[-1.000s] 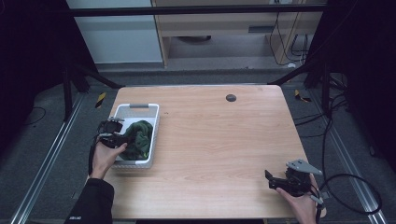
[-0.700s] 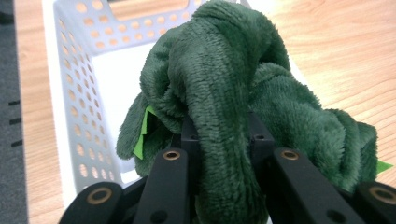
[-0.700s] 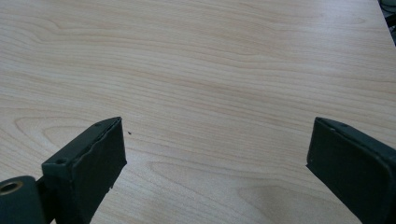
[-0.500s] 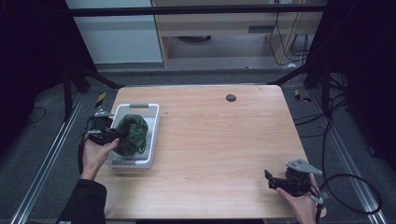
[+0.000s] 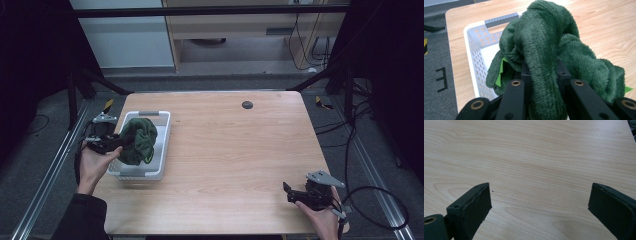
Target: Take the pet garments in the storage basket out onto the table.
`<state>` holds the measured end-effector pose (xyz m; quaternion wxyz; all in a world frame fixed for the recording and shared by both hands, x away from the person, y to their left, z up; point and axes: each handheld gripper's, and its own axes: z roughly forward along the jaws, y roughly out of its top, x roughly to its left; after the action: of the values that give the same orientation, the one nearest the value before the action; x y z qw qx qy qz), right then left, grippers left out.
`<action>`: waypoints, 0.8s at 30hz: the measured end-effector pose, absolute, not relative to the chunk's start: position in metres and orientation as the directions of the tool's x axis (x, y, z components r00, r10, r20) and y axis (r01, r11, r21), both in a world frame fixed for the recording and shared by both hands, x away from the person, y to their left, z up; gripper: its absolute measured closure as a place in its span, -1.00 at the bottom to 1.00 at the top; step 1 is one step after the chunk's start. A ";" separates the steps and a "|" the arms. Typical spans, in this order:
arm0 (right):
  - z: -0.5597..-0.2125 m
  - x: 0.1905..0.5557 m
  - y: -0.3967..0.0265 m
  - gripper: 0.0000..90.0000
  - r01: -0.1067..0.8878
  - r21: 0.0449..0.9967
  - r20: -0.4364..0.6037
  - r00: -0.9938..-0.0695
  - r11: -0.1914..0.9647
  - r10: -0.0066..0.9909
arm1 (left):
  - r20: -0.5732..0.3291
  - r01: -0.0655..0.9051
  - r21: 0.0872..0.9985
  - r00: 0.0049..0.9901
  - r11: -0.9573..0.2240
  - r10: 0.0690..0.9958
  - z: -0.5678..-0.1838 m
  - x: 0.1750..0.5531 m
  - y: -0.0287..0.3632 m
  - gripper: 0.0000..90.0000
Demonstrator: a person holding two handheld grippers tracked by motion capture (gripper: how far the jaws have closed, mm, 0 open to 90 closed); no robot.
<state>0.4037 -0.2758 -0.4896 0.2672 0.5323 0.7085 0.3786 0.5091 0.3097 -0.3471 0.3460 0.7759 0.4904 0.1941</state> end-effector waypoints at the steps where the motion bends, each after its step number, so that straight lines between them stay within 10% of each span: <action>1: -0.489 0.404 -0.276 -0.90 0.551 0.821 0.024 -0.291 0.148 0.956 | -0.038 0.624 0.728 0.447 -0.282 0.893 -0.346 0.508 0.310 0.66; 24: -0.489 0.404 -0.276 -0.90 0.549 0.823 0.023 -0.290 0.146 0.957 | -0.002 0.565 0.746 0.533 -0.354 0.846 -0.307 0.487 0.302 0.66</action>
<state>0.4036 -0.2760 -0.4889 0.2686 0.5317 0.7078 0.3796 0.4867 0.3023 -0.3066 0.3580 0.7988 0.4416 0.1966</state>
